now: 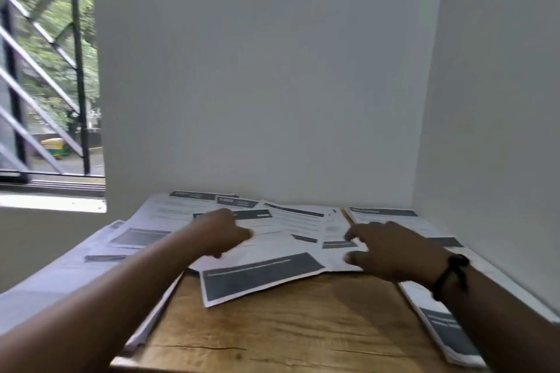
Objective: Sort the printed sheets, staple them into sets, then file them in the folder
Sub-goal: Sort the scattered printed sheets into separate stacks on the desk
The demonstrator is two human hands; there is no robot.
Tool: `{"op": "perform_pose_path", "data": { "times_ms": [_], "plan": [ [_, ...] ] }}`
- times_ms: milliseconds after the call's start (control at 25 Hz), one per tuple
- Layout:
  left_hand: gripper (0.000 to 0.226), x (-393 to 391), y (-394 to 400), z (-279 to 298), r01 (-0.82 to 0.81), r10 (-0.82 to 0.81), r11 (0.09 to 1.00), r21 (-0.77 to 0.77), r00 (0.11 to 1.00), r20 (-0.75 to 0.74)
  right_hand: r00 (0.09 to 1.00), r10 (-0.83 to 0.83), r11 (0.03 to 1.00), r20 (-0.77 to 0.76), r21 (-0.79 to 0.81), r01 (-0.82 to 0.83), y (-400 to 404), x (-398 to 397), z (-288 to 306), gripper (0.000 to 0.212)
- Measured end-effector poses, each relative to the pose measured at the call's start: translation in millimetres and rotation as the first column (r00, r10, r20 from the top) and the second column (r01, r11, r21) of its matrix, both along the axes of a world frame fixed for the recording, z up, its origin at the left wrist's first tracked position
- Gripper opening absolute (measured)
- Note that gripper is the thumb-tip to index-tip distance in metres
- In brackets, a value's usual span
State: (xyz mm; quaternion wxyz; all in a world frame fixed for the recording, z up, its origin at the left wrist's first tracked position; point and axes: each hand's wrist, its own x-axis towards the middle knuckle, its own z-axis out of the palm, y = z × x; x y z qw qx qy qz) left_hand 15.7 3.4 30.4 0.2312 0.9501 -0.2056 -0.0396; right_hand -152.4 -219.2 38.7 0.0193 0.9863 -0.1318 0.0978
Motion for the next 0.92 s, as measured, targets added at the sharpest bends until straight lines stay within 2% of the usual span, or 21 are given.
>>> {"op": "perform_pose_path", "data": {
  "times_ms": [80,160,320,400,440,520,640,760,840,920],
  "plan": [
    [0.043,35,38,-9,-0.154,0.136,0.982,0.110,0.978,0.158,0.994,0.085,0.995,-0.063,0.063,-0.081,28,43,1,0.047],
    [0.044,59,61,-22,-0.233,0.210,0.965,0.122,0.962,0.173,0.988,0.094,0.994,-0.119,0.072,-0.086,46,81,-5,0.053],
    [0.035,100,76,-29,-0.203,0.190,0.978,0.055,0.964,0.184,0.992,0.084,0.983,-0.096,0.174,-0.066,52,125,-30,0.076],
    [0.041,115,77,-27,-0.235,0.224,0.971,0.040,0.956,0.190,0.988,0.104,0.983,-0.111,0.164,-0.085,50,127,-45,0.094],
    [0.045,121,77,-28,-0.252,0.236,0.966,0.055,0.950,0.205,0.982,0.119,0.984,-0.148,0.152,-0.096,47,126,-49,0.096],
    [0.056,126,78,-33,-0.317,0.291,0.943,0.105,0.934,0.207,0.976,0.117,0.986,-0.182,0.139,-0.093,39,125,-54,0.088],
    [0.081,134,88,-45,-0.459,0.443,0.880,0.122,0.886,0.138,0.991,0.070,0.989,-0.115,0.138,-0.054,27,125,-55,0.073],
    [0.106,200,97,-78,-0.534,0.526,0.842,0.076,0.844,0.107,0.993,0.057,0.992,-0.105,0.115,-0.045,28,125,-53,0.064],
    [0.106,215,95,-83,-0.562,0.557,0.822,0.095,0.827,0.073,0.993,0.068,0.992,-0.097,0.111,-0.057,29,125,-55,0.064],
    [0.094,170,95,-57,-0.588,0.590,0.803,0.096,0.807,0.009,0.994,0.067,0.992,-0.089,0.114,-0.056,31,126,-55,0.073]
  ]
}}
